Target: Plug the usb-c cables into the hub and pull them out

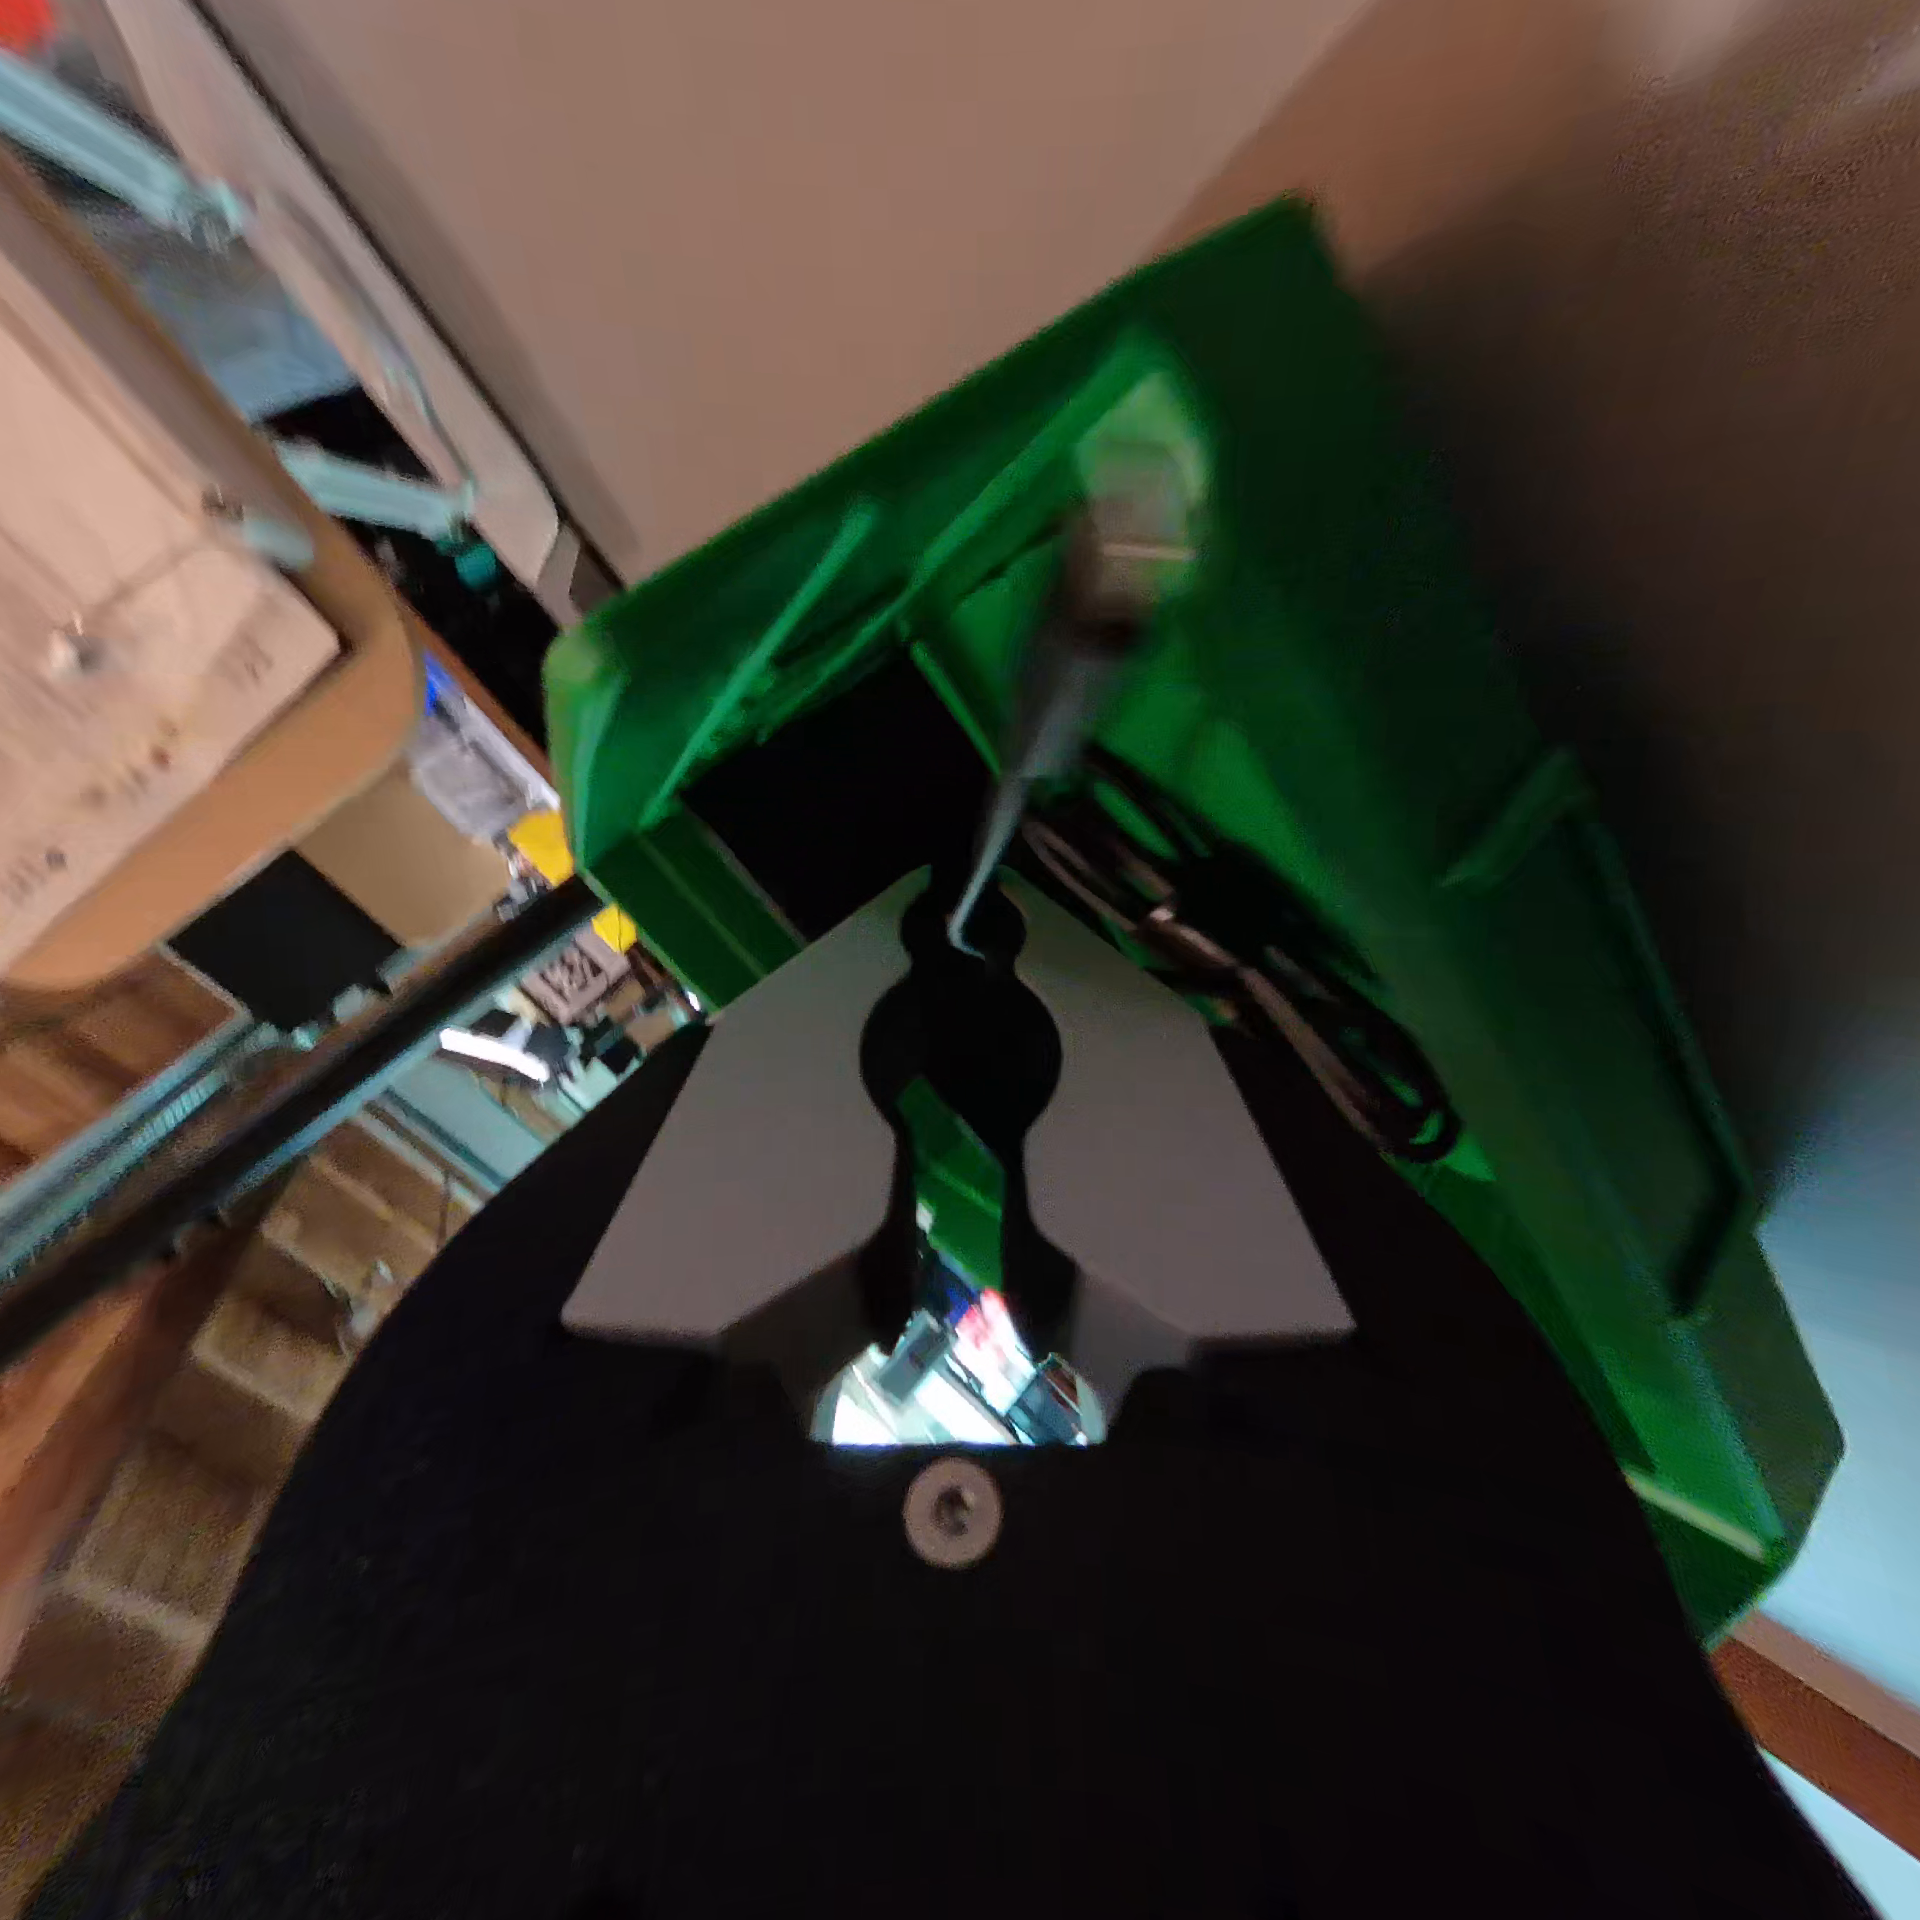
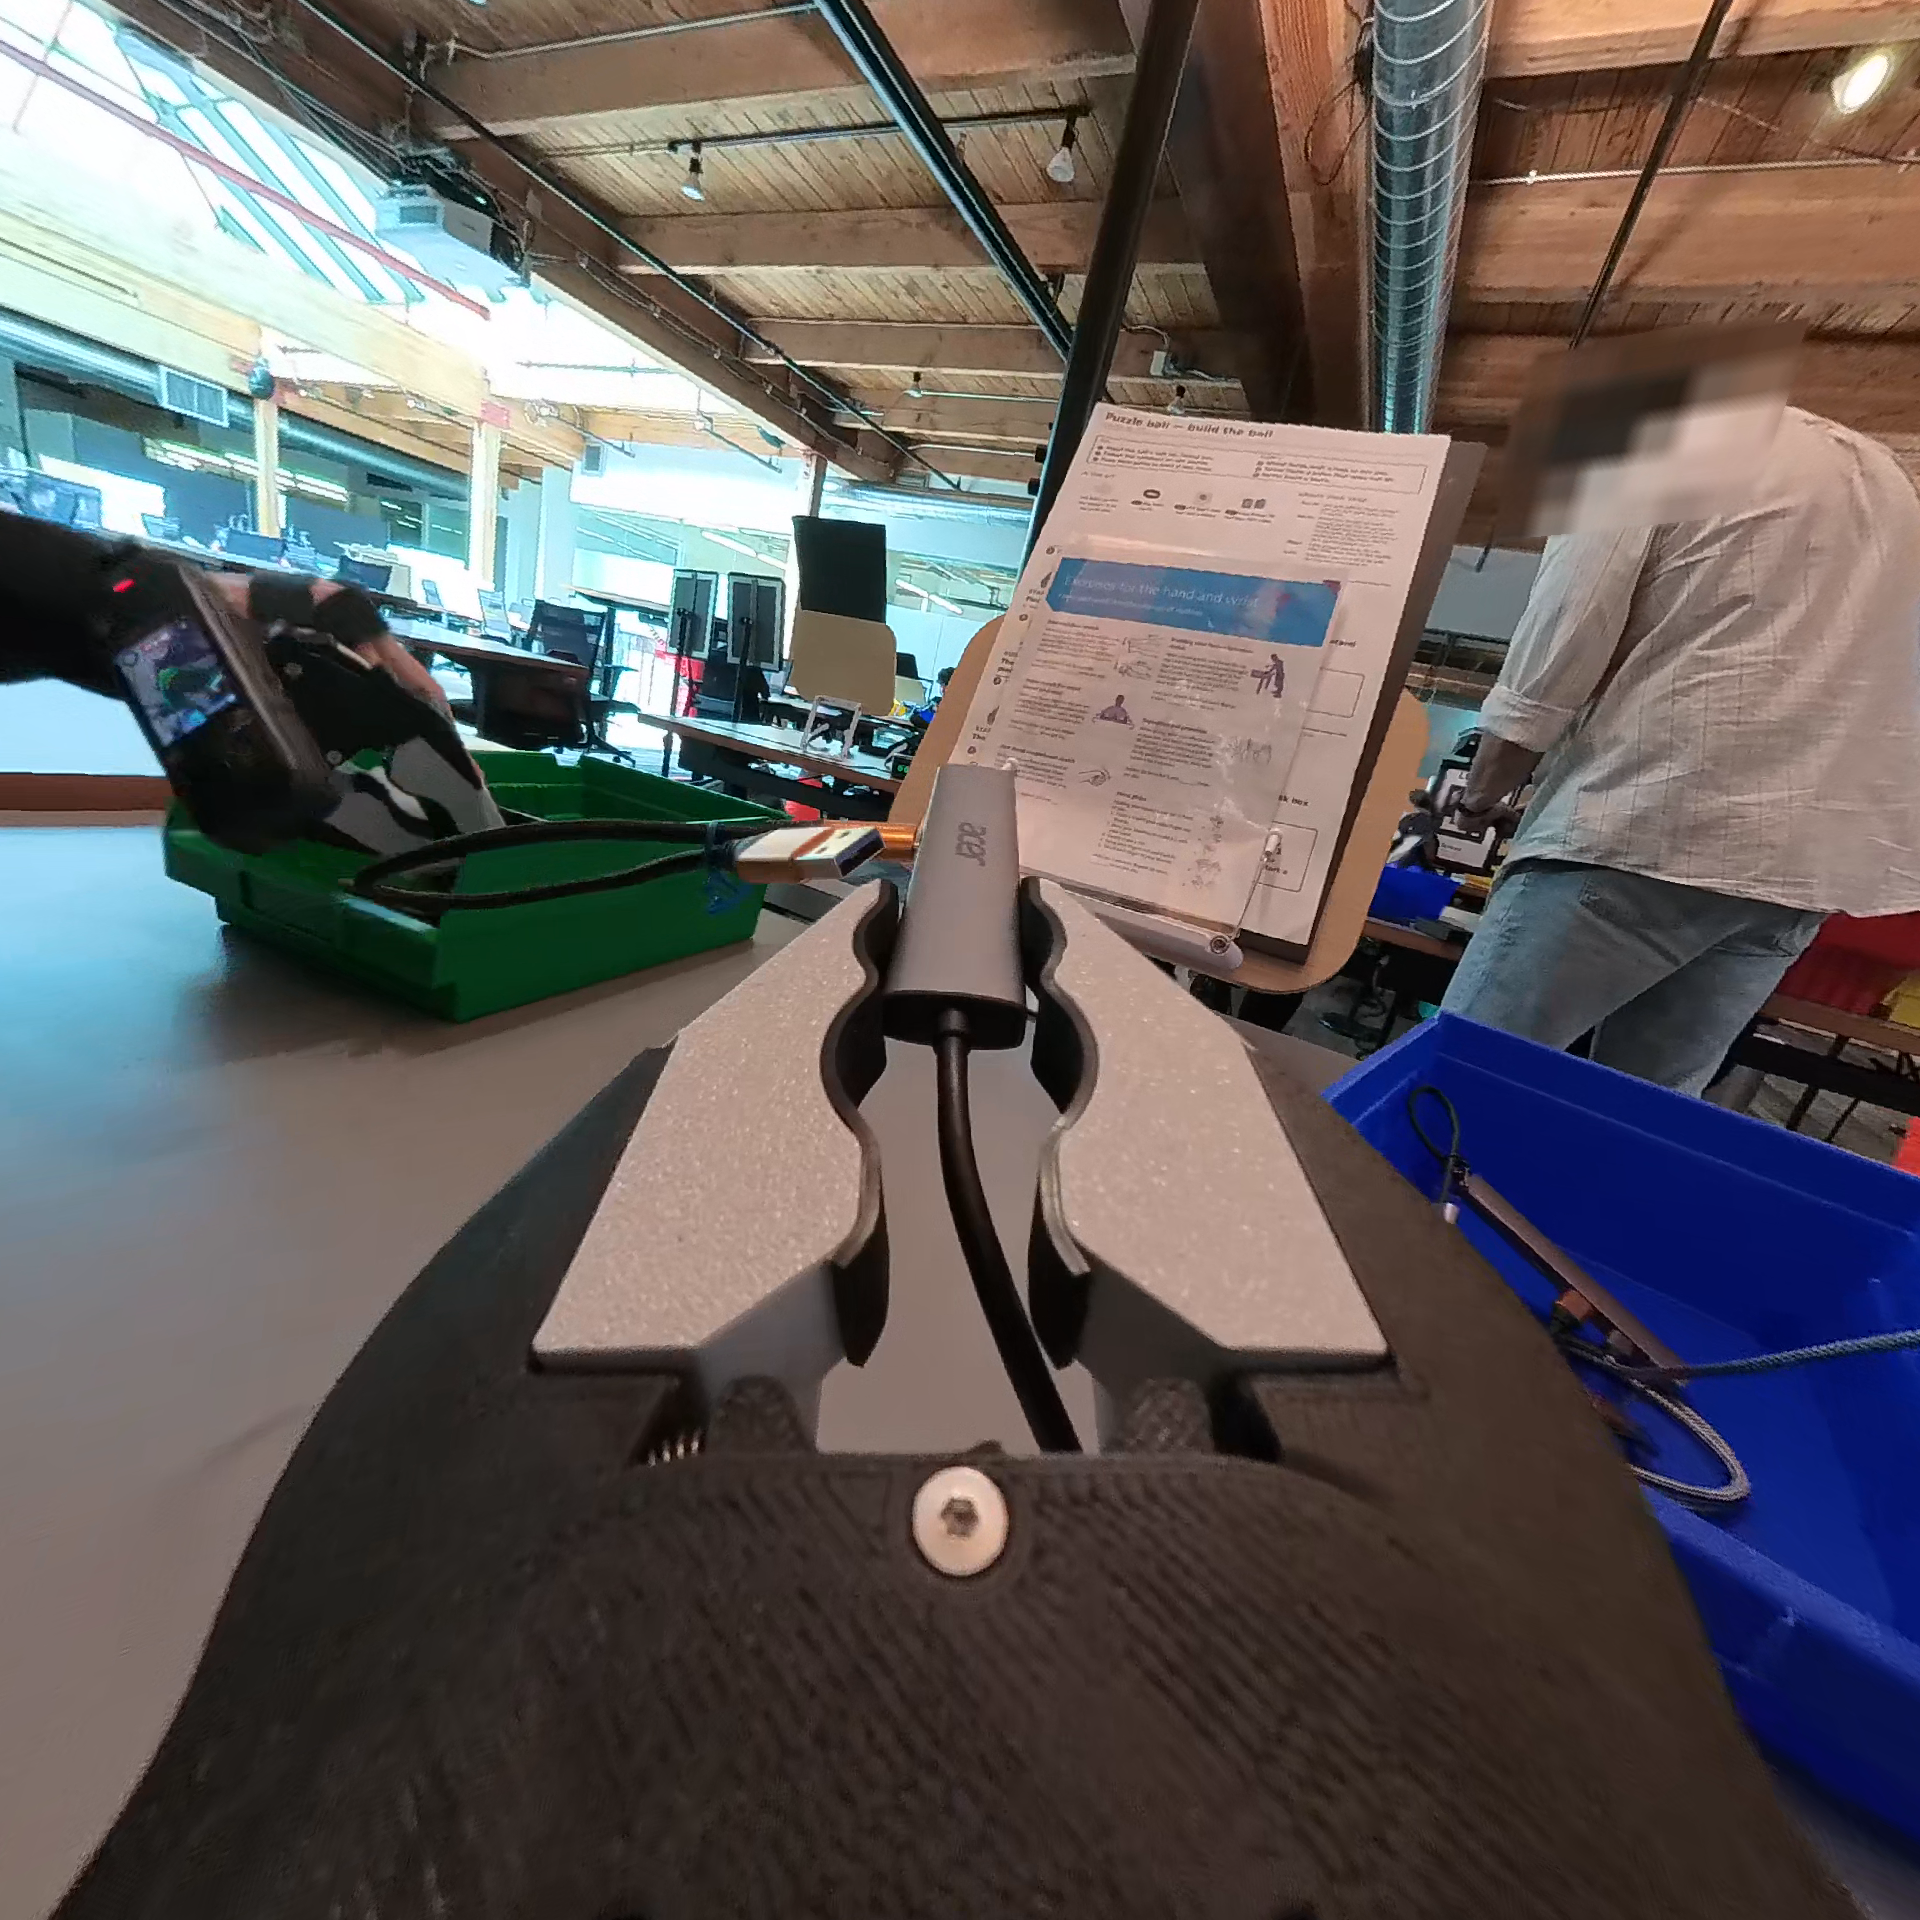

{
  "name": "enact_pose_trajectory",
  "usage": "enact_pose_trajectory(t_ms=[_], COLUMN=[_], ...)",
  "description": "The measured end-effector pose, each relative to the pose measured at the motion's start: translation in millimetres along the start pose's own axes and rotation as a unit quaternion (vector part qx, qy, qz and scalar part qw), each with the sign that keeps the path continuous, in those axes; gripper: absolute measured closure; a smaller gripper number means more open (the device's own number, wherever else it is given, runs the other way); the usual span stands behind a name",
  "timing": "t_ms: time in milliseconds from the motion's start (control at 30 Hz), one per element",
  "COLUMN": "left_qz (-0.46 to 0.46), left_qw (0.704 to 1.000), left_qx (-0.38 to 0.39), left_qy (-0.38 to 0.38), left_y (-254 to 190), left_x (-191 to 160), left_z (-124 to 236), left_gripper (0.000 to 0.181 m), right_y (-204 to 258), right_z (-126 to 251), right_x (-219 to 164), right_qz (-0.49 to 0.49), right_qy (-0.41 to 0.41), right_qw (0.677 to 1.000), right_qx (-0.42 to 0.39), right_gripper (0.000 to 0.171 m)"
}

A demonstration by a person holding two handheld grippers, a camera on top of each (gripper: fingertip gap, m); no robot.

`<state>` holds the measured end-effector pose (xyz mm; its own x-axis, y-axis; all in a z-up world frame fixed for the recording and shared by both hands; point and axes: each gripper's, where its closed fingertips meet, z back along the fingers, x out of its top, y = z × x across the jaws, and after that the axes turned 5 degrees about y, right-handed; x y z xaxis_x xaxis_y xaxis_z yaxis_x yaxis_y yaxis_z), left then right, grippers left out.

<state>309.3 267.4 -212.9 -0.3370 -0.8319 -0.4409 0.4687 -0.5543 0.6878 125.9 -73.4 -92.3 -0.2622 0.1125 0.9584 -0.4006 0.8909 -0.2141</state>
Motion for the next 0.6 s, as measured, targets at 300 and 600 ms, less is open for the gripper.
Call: enact_pose_trajectory(t_ms=[300,600], left_qz=[0.349,0.505], left_qw=[0.930,0.859], left_qx=[0.067,-0.049], left_qy=[0.088,-0.065], left_y=[101.9,155.0], left_x=[-120.5,-44.5], left_z=[89.0,203.3], left_gripper=[0.179,0.180], right_y=[-22.9,-56.9], right_z=[9.0,-8.0], right_x=[1.7,35.3], right_qz=[-0.007,-0.054], right_qy=[-0.003,-0.026], right_qw=[1.000,0.998], right_qx=[-0.022,0.001], right_gripper=[0.149,0.149])
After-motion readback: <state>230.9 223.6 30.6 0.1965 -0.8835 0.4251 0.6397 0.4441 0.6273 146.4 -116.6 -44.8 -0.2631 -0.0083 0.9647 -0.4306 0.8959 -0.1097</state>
